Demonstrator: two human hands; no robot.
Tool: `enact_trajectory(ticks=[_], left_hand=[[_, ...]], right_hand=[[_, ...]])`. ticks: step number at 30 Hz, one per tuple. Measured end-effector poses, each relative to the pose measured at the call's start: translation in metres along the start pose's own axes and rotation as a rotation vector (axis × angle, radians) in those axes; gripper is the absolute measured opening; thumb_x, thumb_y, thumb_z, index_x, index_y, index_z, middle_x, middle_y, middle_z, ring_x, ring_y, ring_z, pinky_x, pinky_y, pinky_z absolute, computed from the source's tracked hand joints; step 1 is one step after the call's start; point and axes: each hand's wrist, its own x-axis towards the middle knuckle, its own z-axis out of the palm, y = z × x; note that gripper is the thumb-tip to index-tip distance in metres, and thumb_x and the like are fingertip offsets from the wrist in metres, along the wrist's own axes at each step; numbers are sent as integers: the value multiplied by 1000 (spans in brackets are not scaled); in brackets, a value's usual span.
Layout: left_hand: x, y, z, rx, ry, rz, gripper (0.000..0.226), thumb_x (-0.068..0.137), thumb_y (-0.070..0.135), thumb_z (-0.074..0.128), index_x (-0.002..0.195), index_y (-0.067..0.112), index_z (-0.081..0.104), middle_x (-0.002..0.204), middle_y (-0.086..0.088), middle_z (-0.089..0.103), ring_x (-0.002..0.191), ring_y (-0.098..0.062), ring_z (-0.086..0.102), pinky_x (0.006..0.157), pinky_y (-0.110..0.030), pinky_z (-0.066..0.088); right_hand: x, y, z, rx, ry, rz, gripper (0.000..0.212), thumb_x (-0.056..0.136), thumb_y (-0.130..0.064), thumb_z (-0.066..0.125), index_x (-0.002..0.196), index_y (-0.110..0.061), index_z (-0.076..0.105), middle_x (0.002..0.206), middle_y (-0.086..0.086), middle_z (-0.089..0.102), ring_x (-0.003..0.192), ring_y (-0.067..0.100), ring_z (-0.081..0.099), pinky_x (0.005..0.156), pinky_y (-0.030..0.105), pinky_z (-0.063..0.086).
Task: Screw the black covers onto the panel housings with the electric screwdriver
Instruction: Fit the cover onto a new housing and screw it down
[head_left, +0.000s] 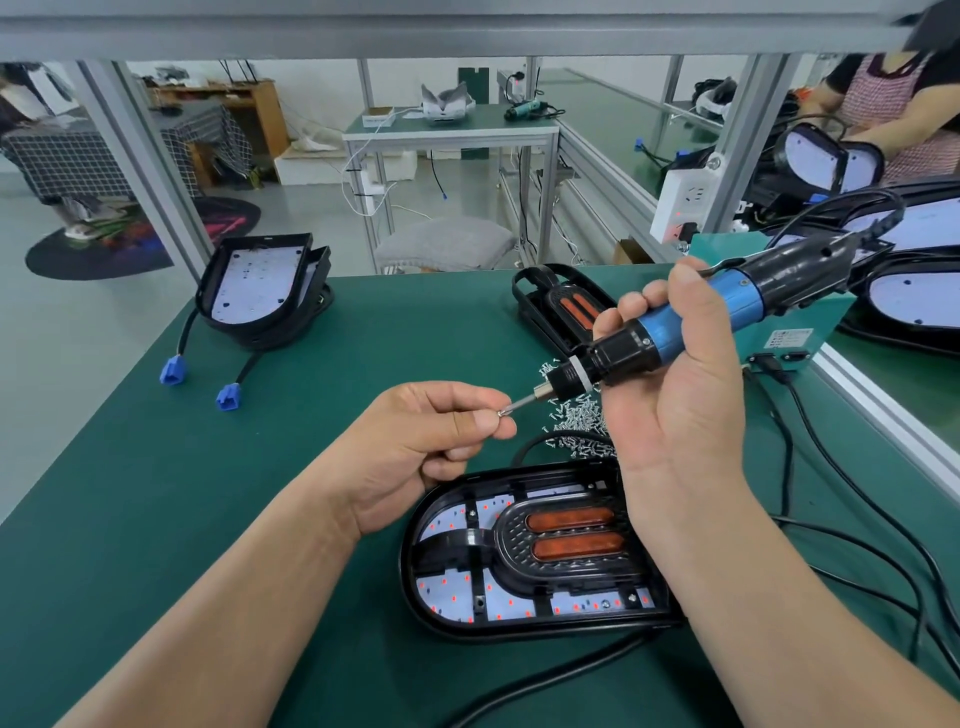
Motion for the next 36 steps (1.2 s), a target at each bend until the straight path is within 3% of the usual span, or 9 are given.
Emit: enact_trajectory(ticks=[8, 13, 19, 23, 30, 33, 36], left_hand=[[0, 0, 2, 110, 73, 46, 15, 79, 5, 80, 89, 16, 83, 93, -22, 77, 49, -5, 38, 46, -15, 31], [-1, 2, 2, 210, 94, 79, 16, 79, 9, 82, 84, 24, 78, 94, -22, 78, 58, -9, 43, 46, -15, 30], [-2, 3, 2, 243, 45, 75, 16, 83, 11, 79, 85, 26, 75, 94, -20, 78, 56, -10, 38, 47, -16, 30], [-3, 3, 1, 250, 38, 68, 15, 84, 10, 77, 96, 14, 68, 95, -21, 78, 55, -10, 35, 48, -16, 31], [-5, 8, -6, 237, -36, 0, 39, 90, 14, 74, 126, 1, 66, 101, -18, 77, 57, -8, 38, 50, -15, 35], [-4, 11, -10, 250, 16, -16, 33, 96, 22, 70, 121, 1, 69, 91, -11, 72, 60, -7, 40, 48, -14, 33], [-4, 14, -16, 409, 107, -53, 21, 103, 23, 67, 106, 5, 78, 76, -2, 62, 56, -7, 37, 46, -15, 29]], right_hand=[[-1, 3, -2, -63, 53, 3, 27, 98, -21, 76, 117, -19, 57, 87, -2, 61, 76, 14, 61, 90, 33, 52], [-1, 5, -2, -88, 94, 17, 25, 99, -29, 76, 111, -18, 57, 86, -2, 61, 76, 15, 60, 84, 32, 52], [-1, 3, -4, -68, 89, 45, 24, 100, -23, 74, 115, -18, 56, 88, -1, 61, 76, 14, 61, 84, 34, 53], [-2, 2, -2, -71, 68, 39, 23, 100, -23, 74, 114, -18, 57, 88, -2, 61, 76, 14, 61, 86, 34, 53], [-1, -2, -1, -17, 134, 56, 20, 100, -21, 74, 108, -16, 57, 86, -1, 63, 72, 15, 61, 83, 35, 54], [-3, -5, 2, 13, 129, 76, 16, 101, -20, 72, 107, -16, 58, 83, -2, 63, 70, 14, 60, 82, 35, 53], [-8, -8, 7, 22, 63, 113, 10, 102, -18, 69, 106, -17, 59, 81, -2, 61, 69, 14, 57, 82, 35, 51]])
